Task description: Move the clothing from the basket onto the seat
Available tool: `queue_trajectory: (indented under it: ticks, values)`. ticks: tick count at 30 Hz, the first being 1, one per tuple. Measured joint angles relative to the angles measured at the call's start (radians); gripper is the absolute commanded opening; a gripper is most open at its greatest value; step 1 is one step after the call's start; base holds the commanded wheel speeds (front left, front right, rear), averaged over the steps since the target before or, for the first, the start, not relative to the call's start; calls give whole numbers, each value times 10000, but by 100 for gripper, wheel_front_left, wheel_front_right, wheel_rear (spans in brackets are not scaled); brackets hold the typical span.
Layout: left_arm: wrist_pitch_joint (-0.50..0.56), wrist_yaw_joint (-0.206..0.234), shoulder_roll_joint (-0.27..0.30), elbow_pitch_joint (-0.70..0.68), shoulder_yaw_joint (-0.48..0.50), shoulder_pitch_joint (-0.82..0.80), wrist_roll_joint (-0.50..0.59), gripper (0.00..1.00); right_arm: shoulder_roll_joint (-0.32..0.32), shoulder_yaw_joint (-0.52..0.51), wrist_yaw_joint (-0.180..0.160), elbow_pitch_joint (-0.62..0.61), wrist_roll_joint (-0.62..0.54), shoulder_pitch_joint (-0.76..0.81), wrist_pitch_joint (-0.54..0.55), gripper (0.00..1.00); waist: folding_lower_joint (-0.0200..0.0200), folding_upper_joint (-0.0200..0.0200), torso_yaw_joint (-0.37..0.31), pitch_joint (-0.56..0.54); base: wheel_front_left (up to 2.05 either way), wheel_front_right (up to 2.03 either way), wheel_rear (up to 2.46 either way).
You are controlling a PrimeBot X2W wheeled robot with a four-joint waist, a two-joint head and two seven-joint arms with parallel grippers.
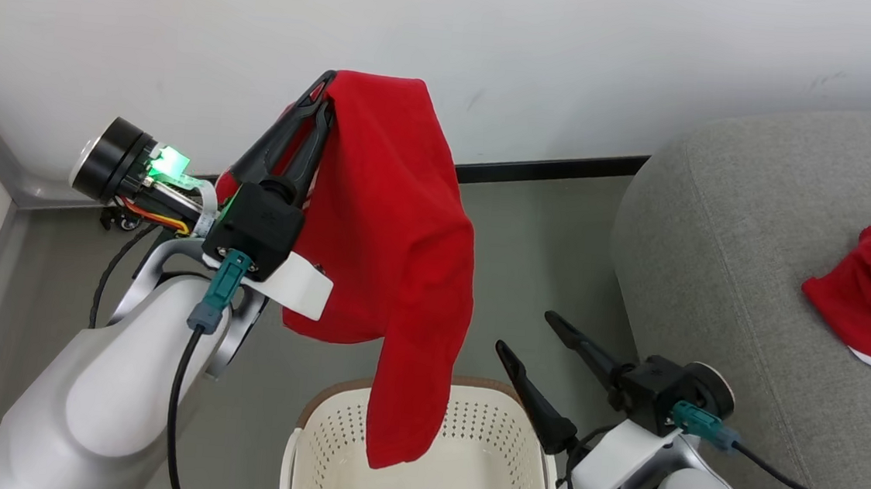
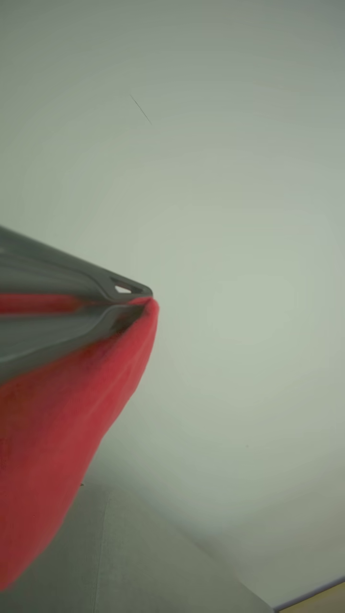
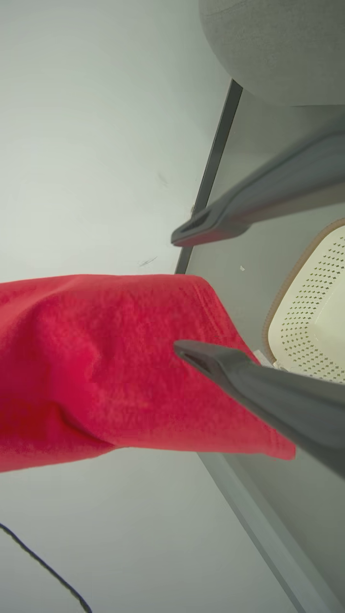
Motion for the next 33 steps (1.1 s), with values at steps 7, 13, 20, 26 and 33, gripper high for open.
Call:
queue_trajectory:
  ticks: [7,13,20,26,33]
  values:
    - [430,-144,-314,259,-176,0,-307,0,65,817,0,311,481,-17,15,100,0,0,79,-522,0,0,0]
    - [744,-236,-614,454,-407,0,-397,0,288,1273,0,796,732,-18,84,100,0,0,137,-860,0,0,0]
    - [1147,-326,-982,614,-757,-2,-403,0,451,1781,0,1427,740,-64,90,100,0,0,192,-1082,0,0,0]
    - [1442,-401,-1275,757,-1030,-10,-397,0,456,2000,0,2036,631,-378,188,100,0,0,236,-1135,0,0,0]
    - [1628,-408,-1519,849,-1197,-35,-385,0,449,2629,0,1954,1154,-605,180,100,0,0,299,-1150,0,0,0]
